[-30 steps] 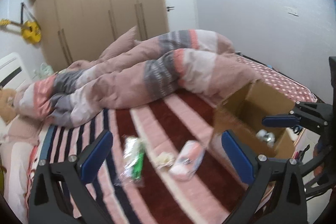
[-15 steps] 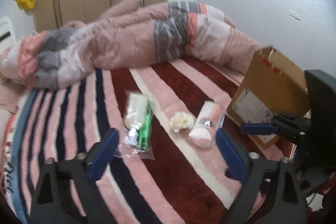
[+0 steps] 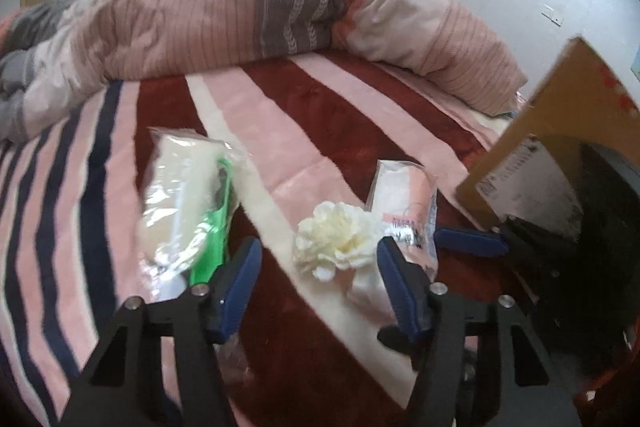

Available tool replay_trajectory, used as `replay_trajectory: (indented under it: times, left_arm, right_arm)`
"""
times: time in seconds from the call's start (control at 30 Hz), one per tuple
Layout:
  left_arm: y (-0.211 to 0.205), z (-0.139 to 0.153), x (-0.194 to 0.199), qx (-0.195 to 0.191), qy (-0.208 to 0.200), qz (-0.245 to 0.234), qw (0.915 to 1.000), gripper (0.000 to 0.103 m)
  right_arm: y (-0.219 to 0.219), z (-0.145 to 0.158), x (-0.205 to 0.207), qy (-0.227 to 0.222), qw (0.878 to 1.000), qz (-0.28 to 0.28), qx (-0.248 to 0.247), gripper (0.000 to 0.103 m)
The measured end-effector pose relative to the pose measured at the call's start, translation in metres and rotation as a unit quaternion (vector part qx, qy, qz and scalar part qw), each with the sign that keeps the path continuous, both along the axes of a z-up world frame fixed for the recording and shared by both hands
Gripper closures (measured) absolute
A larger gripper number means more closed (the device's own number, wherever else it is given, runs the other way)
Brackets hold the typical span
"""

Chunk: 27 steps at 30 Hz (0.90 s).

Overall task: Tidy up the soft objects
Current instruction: 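Grasp the white flower with the left gripper while the right grasps the pink package, then carry the flower and package into the box and open both grippers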

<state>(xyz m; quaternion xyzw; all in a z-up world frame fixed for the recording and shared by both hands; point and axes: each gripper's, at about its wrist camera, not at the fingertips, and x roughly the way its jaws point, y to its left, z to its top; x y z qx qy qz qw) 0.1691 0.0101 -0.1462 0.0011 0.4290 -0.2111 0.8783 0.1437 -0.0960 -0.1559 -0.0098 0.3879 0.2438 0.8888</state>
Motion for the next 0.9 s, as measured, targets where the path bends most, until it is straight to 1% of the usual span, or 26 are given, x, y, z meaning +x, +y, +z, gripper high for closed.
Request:
replay_trajectory:
  times: [0.07,0.13,0.17,0.23,0.3,0.4,0.47,0.53,0.57,0.63,0.7,0.73,0.8,0.83,0.9]
  left_arm:
    - [-0.003,-0.008,0.010,-0.013,0.010,0.000,0.9999,0.047]
    - [-0.007,-0.014,0.017,-0.023,0.020,-0.007,0.9995,0.056]
    - [-0.010,-0.016,0.019,-0.024,0.024,-0.012,0.9994,0.066]
    - [-0.014,-0.020,0.020,-0.021,0.029,-0.018,0.9992,0.069]
    - [-0.015,-0.019,0.019,-0.018,0.026,-0.018,0.9993,0.075]
    - [-0.011,-0.016,0.016,-0.015,0.022,-0.016,0.9995,0.076]
    - [-0.007,-0.012,0.012,0.000,0.016,-0.003,0.9999,0.076]
    - [-0.003,-0.008,0.009,0.005,0.012,0.001,0.9999,0.076]
    - [-0.001,-0.006,0.005,0.007,0.010,0.001,0.9999,0.076]
    - [0.002,-0.003,0.001,0.013,0.008,0.002,0.9999,0.076]
    - [0.005,0.001,-0.003,0.017,0.006,0.008,0.9998,0.076]
    - [0.008,0.002,-0.006,0.016,0.004,0.012,0.9998,0.076]
    - [0.012,0.005,-0.009,0.012,0.005,0.019,0.9997,0.076]
    - [0.013,0.006,-0.011,0.012,0.005,0.020,0.9997,0.076]
    - [0.016,0.011,-0.016,0.014,0.000,0.024,0.9996,0.076]
  right_arm:
    - [0.001,-0.002,0.002,0.003,1.000,0.002,-0.004,0.012]
    - [0.001,-0.002,0.004,0.001,1.000,0.005,-0.002,0.012]
    - [0.001,-0.002,0.006,0.001,1.000,0.006,-0.001,0.012]
    - [0.002,-0.002,0.009,0.004,1.000,0.009,-0.001,0.012]
    - [0.004,-0.003,0.014,0.008,1.000,0.012,-0.001,0.010]
    - [0.008,-0.004,0.016,0.007,1.000,0.007,-0.010,0.010]
    - [0.011,-0.004,0.019,0.003,1.000,0.006,-0.018,0.011]
    - [0.012,-0.007,0.021,0.006,1.000,0.002,-0.025,0.019]
    - [0.012,-0.009,0.022,0.008,0.999,-0.003,-0.032,0.026]
    - [0.010,-0.010,0.023,0.010,0.999,-0.006,-0.031,0.031]
    - [0.009,-0.008,0.021,0.007,0.999,-0.005,-0.031,0.048]
    - [0.008,-0.008,0.020,0.005,0.999,-0.005,-0.032,0.052]
    - [0.009,-0.006,0.017,0.002,0.999,0.001,-0.037,0.065]
    - [0.010,-0.005,0.014,-0.001,0.999,0.005,-0.039,0.066]
    - [0.011,-0.002,0.008,-0.005,0.999,0.014,-0.041,0.073]
